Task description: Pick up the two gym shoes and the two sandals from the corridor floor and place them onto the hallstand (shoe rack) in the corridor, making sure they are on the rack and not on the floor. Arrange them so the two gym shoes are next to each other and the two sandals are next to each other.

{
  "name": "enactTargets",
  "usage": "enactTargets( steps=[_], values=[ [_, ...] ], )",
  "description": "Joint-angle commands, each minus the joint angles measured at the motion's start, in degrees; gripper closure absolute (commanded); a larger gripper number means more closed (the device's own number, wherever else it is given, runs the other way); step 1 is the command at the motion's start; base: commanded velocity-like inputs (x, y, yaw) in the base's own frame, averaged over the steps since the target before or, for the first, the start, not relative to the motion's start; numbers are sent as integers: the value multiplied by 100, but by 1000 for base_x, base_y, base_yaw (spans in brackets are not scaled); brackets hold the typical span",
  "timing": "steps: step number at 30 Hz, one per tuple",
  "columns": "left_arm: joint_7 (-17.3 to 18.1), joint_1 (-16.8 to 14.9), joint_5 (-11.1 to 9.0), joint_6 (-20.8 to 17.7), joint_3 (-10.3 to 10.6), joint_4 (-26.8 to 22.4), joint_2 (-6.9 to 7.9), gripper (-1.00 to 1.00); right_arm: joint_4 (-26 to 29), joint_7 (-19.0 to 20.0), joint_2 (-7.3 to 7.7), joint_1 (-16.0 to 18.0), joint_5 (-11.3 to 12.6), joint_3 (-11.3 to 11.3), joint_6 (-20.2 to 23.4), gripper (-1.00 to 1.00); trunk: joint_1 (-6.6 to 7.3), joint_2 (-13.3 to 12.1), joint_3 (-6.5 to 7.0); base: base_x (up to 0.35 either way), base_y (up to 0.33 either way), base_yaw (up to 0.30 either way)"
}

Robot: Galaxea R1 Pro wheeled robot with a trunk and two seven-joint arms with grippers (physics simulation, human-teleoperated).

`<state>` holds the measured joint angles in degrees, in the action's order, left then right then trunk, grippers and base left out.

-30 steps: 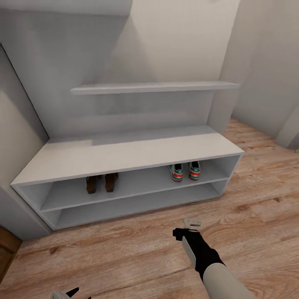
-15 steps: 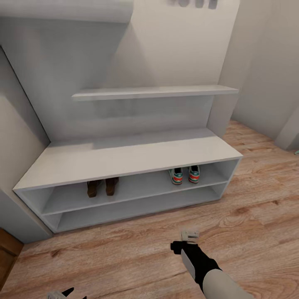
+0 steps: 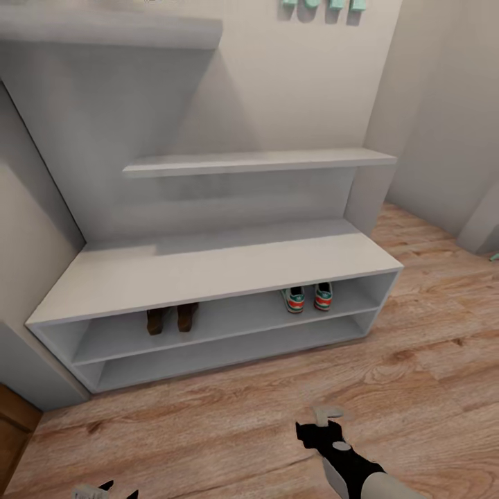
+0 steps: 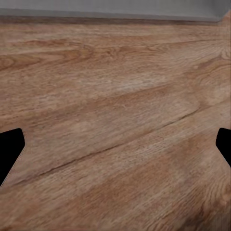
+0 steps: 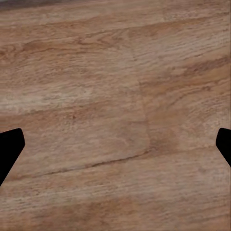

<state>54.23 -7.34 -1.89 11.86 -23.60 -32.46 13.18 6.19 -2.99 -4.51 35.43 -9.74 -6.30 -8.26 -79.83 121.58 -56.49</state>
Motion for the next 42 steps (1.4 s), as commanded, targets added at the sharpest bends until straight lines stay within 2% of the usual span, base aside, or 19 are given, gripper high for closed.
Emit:
enactTargets(
  steps=[1,5,9,17,24,36,42],
  values=[
    [-104,-1,-4,27,-12,14,0,-100,-159,117,189,-37,-66,-46,-388,-100,24,-40,14,0,0,0],
    [-253,3,-7,36,-13,38,0,-100,-202,161,343,-208,-54,-47,-569,-100,111,-200,86,0,0,0],
    [-420,4,-6,46,-13,49,0,-100,-215,170,422,-400,-52,-47,-805,-100,199,-361,158,0,0,0],
    [-782,12,-14,85,-13,164,-9,-100,-224,175,470,-880,-61,-47,-1666,-100,375,-682,301,0,0,0],
    [-1056,13,-26,382,-13,432,-19,-100,-232,174,482,-1241,-66,-47,-2278,-100,529,-962,427,0,0,0],
    [-1738,13,-45,823,-13,977,-28,-100,-232,134,649,-1722,-59,-52,-2502,-100,792,-1444,643,0,0,0],
    [-1943,13,-43,895,-10,1174,-64,-100,-235,126,848,-1896,-49,-58,-2519,-100,924,-1684,750,0,0,0]
  ],
)
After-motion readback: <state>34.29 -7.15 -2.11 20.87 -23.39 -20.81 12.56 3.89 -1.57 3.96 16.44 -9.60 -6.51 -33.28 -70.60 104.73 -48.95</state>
